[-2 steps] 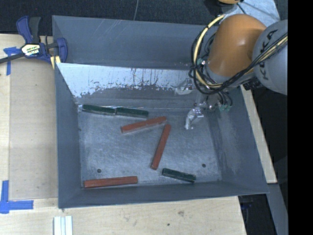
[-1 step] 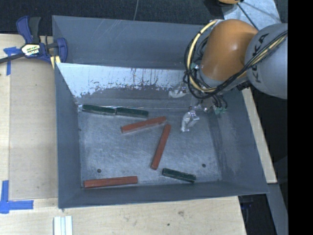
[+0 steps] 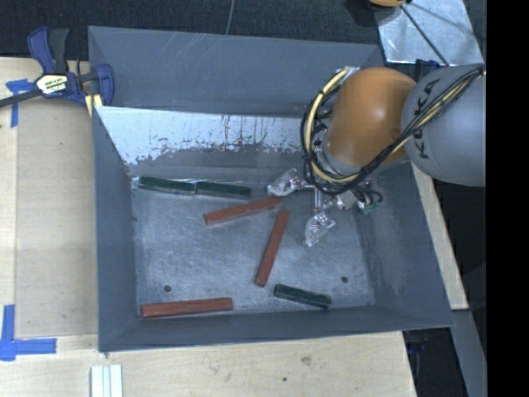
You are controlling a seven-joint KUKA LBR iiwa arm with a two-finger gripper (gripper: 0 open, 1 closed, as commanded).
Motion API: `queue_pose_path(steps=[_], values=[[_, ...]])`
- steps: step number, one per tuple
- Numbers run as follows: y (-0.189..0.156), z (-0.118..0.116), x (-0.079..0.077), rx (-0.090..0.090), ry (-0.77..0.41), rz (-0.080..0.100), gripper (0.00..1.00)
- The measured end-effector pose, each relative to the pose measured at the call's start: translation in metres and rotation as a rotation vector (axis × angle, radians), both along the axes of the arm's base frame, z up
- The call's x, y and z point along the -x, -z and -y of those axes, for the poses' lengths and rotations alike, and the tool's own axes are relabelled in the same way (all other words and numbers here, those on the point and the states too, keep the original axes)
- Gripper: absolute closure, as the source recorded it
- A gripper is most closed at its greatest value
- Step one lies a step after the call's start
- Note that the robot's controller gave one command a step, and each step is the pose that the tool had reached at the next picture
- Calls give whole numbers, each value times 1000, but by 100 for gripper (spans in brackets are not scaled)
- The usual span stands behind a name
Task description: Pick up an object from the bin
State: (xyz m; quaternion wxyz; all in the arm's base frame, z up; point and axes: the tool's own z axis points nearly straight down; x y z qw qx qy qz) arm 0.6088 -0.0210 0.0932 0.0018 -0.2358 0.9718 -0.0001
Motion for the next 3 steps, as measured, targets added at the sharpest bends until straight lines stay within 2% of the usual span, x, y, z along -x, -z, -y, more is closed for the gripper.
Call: queue_pose_path(steps=[1,2,3], values=[[14,-47,-15,0,-144,23,100],[14,-47,-15,-1,-143,22,100],[-156,-22,-8,2,-184,6,100]])
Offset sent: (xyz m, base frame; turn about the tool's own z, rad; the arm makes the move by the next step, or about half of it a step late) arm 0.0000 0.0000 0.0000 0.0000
